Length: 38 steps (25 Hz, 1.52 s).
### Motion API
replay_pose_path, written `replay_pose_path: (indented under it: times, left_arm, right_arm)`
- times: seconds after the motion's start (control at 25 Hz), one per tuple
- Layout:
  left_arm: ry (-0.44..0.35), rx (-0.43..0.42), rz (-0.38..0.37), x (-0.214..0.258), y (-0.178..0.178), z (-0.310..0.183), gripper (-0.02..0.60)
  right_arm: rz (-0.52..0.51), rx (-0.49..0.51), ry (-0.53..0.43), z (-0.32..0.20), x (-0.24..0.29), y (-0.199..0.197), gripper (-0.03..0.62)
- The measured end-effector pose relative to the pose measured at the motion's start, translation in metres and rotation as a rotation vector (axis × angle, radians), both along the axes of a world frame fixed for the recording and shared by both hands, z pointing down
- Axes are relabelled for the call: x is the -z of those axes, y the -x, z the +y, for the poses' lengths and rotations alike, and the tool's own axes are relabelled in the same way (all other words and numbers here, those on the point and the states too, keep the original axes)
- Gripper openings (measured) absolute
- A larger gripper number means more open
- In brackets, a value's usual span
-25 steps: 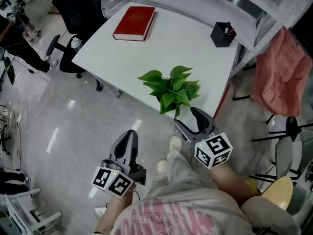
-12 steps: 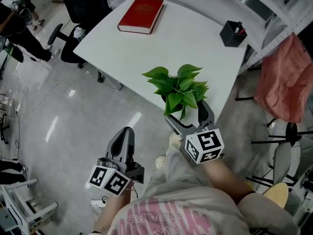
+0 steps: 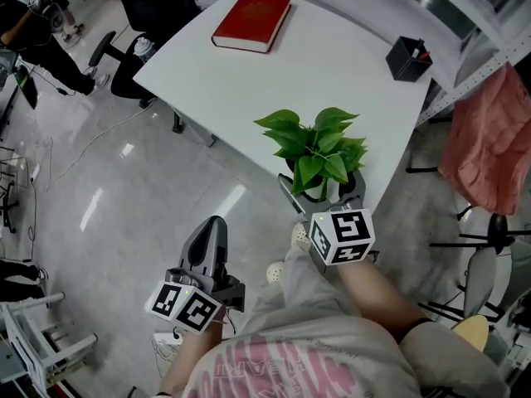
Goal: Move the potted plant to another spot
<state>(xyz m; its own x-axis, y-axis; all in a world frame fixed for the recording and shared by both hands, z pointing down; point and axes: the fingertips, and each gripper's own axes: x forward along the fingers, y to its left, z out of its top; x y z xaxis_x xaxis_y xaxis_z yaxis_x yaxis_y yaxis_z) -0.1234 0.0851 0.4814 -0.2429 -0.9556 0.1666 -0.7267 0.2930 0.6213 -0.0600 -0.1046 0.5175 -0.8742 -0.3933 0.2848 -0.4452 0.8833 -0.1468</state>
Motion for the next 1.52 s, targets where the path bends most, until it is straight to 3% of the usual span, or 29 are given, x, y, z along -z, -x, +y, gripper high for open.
replay_pose_path:
  times: [0.76, 0.88, 1.52]
  left_arm:
    - [0.019, 0.021, -0.006, 0.004, 0.005, 0.016, 0.025]
    - [0.021, 0.022, -0.001, 0.003, 0.005, 0.015, 0.025]
    - [0.011, 0.027, 0.007, 0.007, 0.003, 0.007, 0.025]
  right_arm:
    - [0.031, -0.045, -0.019, -0.010, -0.001, 0.009, 0.565]
    - [0.026, -0.052, -0.011, -0.014, 0.000, 0.008, 0.537]
    - [0.041, -0.022, 0.018, -0.015, 0.001, 0.007, 0.518]
